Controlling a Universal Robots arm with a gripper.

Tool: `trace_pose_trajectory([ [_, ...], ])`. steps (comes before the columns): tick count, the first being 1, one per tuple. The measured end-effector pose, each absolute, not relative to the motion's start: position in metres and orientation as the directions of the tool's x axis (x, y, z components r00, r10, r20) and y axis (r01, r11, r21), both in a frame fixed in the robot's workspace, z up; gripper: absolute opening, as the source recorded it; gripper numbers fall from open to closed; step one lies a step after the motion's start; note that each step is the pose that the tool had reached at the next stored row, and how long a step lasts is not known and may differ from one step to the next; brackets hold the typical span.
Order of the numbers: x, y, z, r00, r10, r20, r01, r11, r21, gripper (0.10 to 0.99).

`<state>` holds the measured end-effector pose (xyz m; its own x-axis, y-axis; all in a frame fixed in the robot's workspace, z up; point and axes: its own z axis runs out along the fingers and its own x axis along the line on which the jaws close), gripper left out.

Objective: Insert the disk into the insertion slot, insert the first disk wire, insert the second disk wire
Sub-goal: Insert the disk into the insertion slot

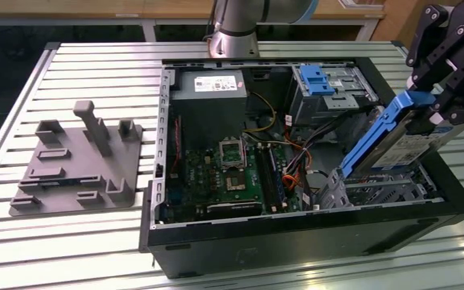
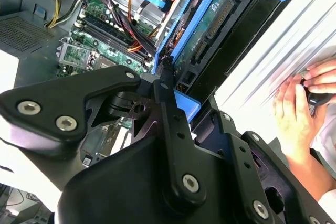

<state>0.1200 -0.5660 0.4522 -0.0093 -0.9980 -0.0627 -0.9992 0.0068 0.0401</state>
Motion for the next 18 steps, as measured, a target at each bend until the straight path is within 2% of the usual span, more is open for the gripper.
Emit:
trace_pose_trajectory([
  [18,0.120,-0.566,0.438,-0.009,-0.998,-0.063,-0.999,0.007,0.040,0.365],
])
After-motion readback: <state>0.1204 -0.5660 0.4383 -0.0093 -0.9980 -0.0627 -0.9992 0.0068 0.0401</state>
